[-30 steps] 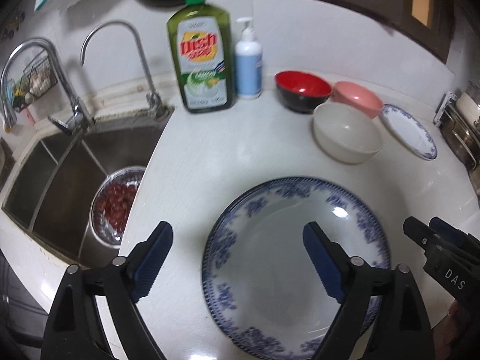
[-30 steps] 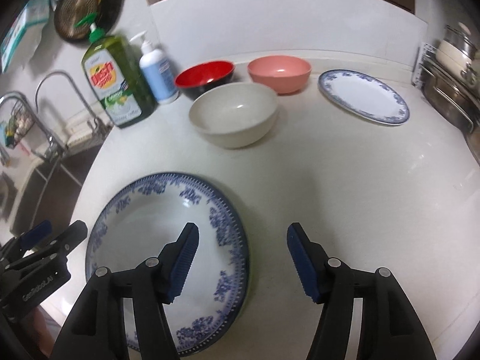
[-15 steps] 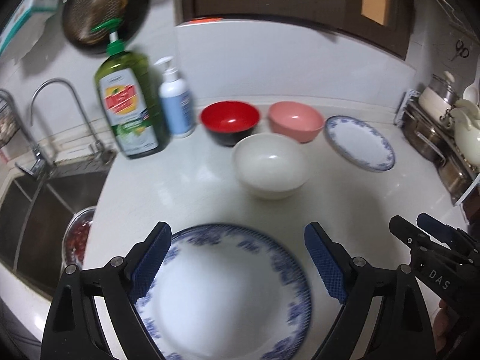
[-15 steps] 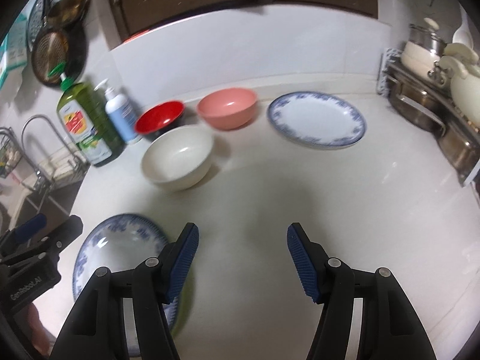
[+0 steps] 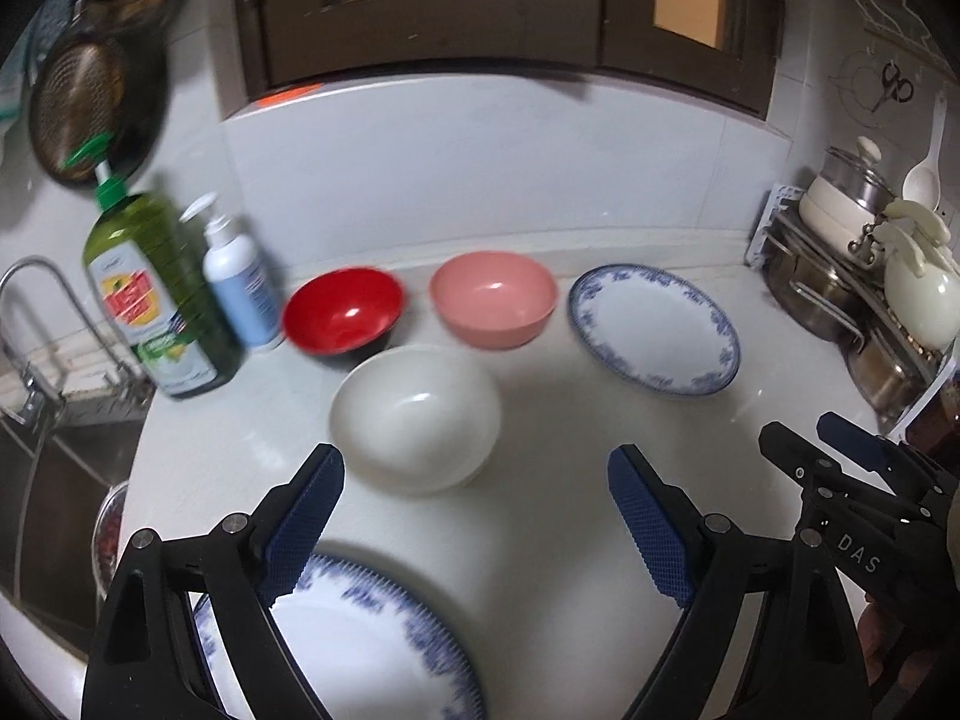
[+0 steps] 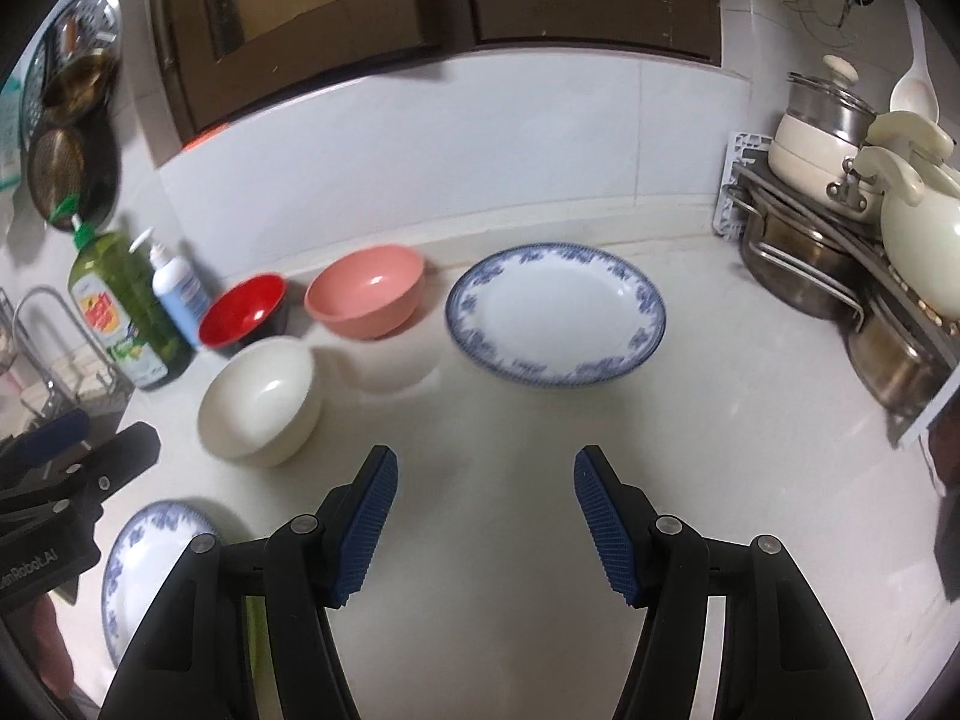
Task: Organize plates and bowls
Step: 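Move both tools to the smaller blue-and-white plate by the pot rack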
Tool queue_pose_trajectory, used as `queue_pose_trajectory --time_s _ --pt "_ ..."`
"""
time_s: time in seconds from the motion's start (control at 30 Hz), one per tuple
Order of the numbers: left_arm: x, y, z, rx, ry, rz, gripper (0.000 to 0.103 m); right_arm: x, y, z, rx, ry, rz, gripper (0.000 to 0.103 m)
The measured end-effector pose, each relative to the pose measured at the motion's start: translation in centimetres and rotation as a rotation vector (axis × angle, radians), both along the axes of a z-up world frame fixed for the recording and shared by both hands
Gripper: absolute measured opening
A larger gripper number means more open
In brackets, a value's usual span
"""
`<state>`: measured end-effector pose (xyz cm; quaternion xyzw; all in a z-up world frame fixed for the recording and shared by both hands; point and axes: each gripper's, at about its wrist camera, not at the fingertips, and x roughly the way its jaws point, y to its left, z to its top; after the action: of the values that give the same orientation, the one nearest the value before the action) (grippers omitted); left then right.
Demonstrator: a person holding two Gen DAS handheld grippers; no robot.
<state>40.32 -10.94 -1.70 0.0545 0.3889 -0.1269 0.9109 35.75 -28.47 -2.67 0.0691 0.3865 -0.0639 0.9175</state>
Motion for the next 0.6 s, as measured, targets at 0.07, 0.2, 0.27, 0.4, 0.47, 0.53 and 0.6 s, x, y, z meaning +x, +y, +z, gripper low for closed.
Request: queue_pose_trajectory --time_s 0.07,0.2,0.27,0.4,0.47,0.53,0.6 --pt "0.8 -1.3 0.2 0.003 -0.004 -0.014 0.09 0.6 -1.1 0.2 0.001 -0.01 -0.001 0.062" --pt "2.1 -3.0 0.6 -0.012 -0.007 -0.033 0.09 1.7 -2.9 0.6 0.006 -0.022 -0.012 0.062" --pt "2.9 -4.0 0.6 -0.017 -0.001 -0.033 0.09 2.4 -3.8 0.7 0.01 -0.023 -0.013 0.062" --pt "4.3 -5.6 0.6 -0.037 0.018 -0.05 0.09 3.7 -5.2 0.9 0.004 -0.025 -0.018 0.062" --pt "5.0 -6.5 0.5 -0.039 0.023 -0.049 0.088 4.5 -6.1 0.9 -0.001 -0.021 -0.027 0.062" --pt "5.9 -7.3 0.2 -0.047 0.034 -0.046 0.087 5.2 -6.9 0.9 0.001 -0.016 -0.024 0.062" --pt "6.8 -8.3 -0.2 -0.055 0.05 -0.045 0.087 6.0 -7.7 0.7 -0.004 -0.01 -0.024 0.062"
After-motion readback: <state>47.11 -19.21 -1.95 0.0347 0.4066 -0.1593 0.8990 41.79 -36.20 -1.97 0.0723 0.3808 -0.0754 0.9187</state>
